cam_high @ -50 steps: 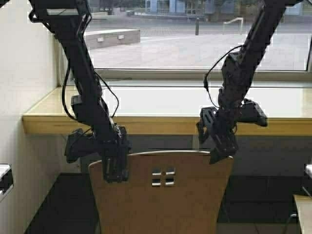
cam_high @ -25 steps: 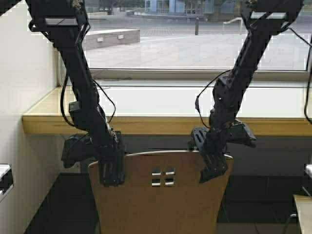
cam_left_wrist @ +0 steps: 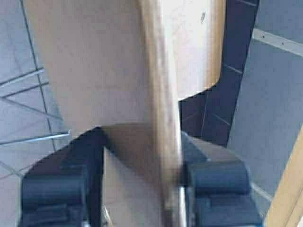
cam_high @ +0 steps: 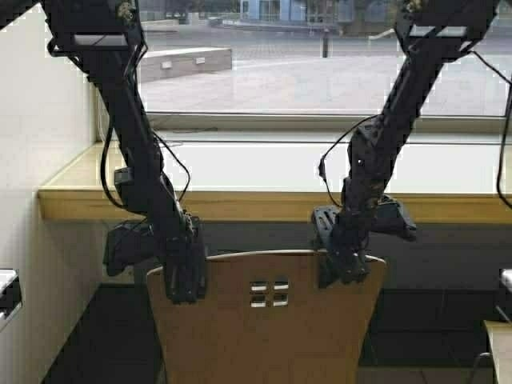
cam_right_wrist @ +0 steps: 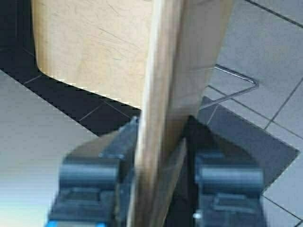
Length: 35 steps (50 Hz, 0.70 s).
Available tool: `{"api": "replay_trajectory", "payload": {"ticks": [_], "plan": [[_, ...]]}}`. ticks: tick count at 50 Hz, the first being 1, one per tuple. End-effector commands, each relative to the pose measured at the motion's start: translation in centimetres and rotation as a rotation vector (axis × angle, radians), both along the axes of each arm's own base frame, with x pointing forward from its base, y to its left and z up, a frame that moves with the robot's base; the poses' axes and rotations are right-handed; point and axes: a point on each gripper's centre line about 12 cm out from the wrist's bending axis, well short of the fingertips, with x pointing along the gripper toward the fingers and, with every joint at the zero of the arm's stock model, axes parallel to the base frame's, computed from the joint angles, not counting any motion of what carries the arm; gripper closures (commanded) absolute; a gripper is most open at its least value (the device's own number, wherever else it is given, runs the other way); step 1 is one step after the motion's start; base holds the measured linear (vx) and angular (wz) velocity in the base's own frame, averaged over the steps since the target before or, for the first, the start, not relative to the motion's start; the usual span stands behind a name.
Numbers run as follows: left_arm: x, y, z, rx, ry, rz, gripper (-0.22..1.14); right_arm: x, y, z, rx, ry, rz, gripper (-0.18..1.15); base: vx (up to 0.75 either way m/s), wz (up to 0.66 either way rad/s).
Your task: Push the chairs under the table
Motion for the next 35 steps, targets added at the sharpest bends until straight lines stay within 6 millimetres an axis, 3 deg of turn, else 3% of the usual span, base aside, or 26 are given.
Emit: {"api": "replay_trajectory", "payload": {"ticks": [1,20,35], "plan": [[1.1,-0.3,1.1,0.002,-0.043,-0.013,0.90,-0.4,0.5,0.2,-0.004,0.001,0.030,0.97,0.02,-0.01],[1.3,-0.1,1.8,0.000,-0.047,-0.007,0.88,-1.3,2.3,0.2,0.013,0.016,0.066,0.93,0.10,-0.03],[1.1,1.0,2.0,0.003,-0.041,0.021,0.88,-1.4,2.2,0.5,0.027,0.023,0.057,0.93,0.18,0.07]]}}
